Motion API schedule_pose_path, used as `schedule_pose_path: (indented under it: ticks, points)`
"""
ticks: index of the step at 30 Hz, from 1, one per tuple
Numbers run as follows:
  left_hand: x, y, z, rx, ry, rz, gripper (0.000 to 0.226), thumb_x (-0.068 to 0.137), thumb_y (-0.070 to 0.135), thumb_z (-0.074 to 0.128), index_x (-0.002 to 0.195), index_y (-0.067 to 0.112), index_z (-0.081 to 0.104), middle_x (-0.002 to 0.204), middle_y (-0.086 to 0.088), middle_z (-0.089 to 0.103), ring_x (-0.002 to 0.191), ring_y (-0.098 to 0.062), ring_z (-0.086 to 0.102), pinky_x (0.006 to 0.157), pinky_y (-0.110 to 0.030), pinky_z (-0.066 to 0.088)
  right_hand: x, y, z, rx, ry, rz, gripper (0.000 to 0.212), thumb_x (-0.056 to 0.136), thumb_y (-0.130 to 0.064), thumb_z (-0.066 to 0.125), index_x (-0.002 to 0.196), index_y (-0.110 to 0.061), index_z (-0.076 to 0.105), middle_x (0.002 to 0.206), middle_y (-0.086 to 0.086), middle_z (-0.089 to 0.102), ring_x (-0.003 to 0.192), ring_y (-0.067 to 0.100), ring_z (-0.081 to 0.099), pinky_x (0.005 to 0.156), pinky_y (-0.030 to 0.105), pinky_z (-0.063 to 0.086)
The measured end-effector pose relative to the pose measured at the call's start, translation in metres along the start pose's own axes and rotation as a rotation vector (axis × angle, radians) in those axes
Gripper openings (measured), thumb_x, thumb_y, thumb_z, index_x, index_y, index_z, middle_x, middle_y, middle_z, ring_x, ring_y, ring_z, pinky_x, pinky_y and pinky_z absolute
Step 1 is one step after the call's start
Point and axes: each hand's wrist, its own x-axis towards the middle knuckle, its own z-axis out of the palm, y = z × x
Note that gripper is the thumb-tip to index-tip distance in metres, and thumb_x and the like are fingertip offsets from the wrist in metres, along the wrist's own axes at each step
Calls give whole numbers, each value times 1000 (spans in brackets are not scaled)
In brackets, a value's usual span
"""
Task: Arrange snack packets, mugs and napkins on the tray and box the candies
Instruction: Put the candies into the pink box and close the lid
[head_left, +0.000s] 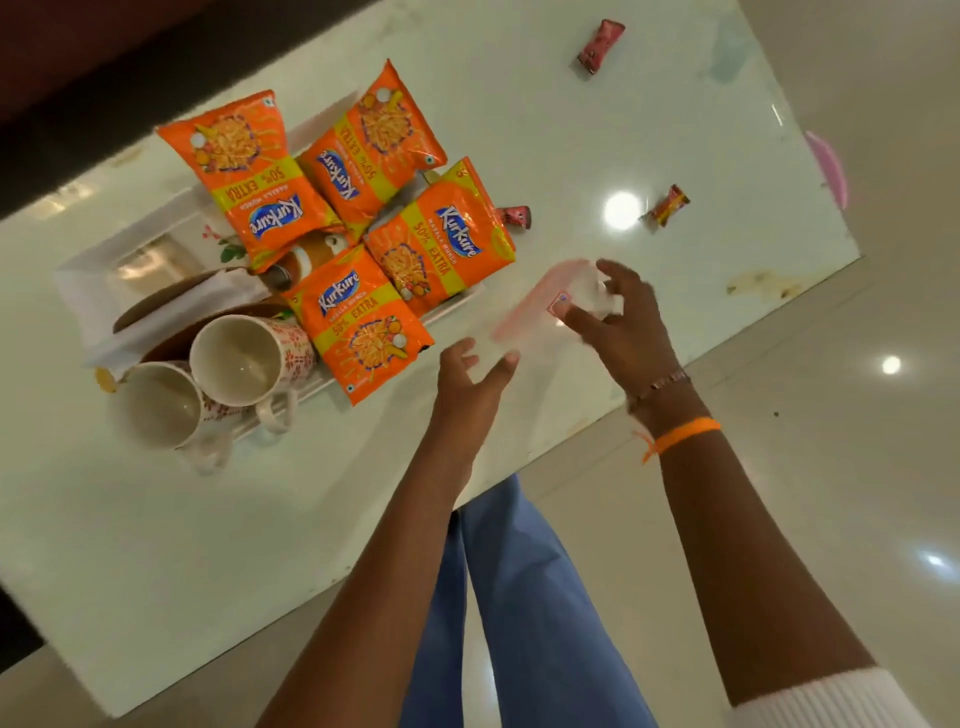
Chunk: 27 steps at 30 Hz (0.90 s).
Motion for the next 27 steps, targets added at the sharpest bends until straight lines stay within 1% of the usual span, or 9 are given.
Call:
schedule_pose_path:
  ticks: [2, 5, 9, 12, 17, 19, 21, 23, 27]
  points:
    - [-3, 9, -2, -211, -100, 5, 66, 82, 41, 61, 138, 26, 30, 140, -2, 42, 126, -23, 46, 106, -41, 39, -23, 2, 1, 439, -116, 113, 59, 83, -13, 65, 135, -13, 39, 129, 12, 44, 106, 24, 60, 84, 32, 57]
    - [-4, 21, -11, -359, -230, 142, 60, 78, 34, 65, 132, 22, 42, 127, -6, 56, 117, -22, 57, 99, -37, 47, -45, 12, 5, 651, -274, 173, 54, 83, -10, 61, 132, -6, 39, 126, 13, 47, 106, 20, 59, 83, 28, 59]
    - [-6, 28, -18, 0, -165, 210, 71, 62, 40, 77, 127, 27, 50, 122, 0, 61, 112, -15, 60, 97, -40, 50, -48, 12, 2, 477, -331, 80, 95, 49, -69, 72, 126, -24, 40, 119, -6, 50, 108, 8, 55, 91, 30, 52]
    - [-11, 29, -16, 145, -137, 180, 72, 57, 56, 76, 122, 34, 55, 115, 9, 64, 108, -9, 61, 91, -37, 54, -46, 0, 9, 219, -415, -98, 36, 83, -49, 46, 118, -40, 42, 113, -14, 56, 103, 7, 61, 82, 21, 52]
    - [-12, 31, -24, 170, -200, 206, 65, 66, 50, 75, 124, 28, 56, 118, 3, 65, 108, -14, 63, 84, -33, 58, -44, 0, 12, 148, -359, -221, 22, 97, -17, 40, 113, -24, 54, 98, -4, 65, 89, 13, 64, 78, 26, 53]
    - [-11, 31, -29, 193, -254, 205, 68, 65, 45, 75, 127, 26, 54, 125, -2, 62, 112, -16, 61, 90, -38, 55, -41, 7, 5, 237, -311, -157, 19, 97, -17, 42, 100, -12, 59, 73, -9, 68, 65, 1, 64, 57, 15, 52]
    - [-12, 29, -30, 193, -301, 194, 71, 64, 42, 74, 129, 26, 51, 127, -2, 61, 115, -17, 60, 96, -41, 52, -34, 15, -1, 299, -248, -66, 35, 94, -27, 45, 87, 4, 59, 58, -7, 61, 51, 5, 56, 49, 15, 43]
    - [-12, 26, -28, 167, -292, 188, 75, 64, 38, 77, 132, 26, 48, 128, -2, 60, 115, -14, 59, 100, -40, 49, -18, 22, -5, 298, -150, 6, 53, 91, -34, 49, 84, 18, 52, 67, 10, 48, 63, 19, 43, 60, 24, 33]
    - [-11, 21, -25, 133, -217, 233, 83, 66, 24, 80, 135, 36, 36, 139, -3, 47, 129, -18, 46, 105, -44, 44, 33, 37, -9, -90, 59, 85, 23, 92, -16, 50, 76, 1, 52, 72, 16, 47, 76, 24, 42, 59, 29, 29]
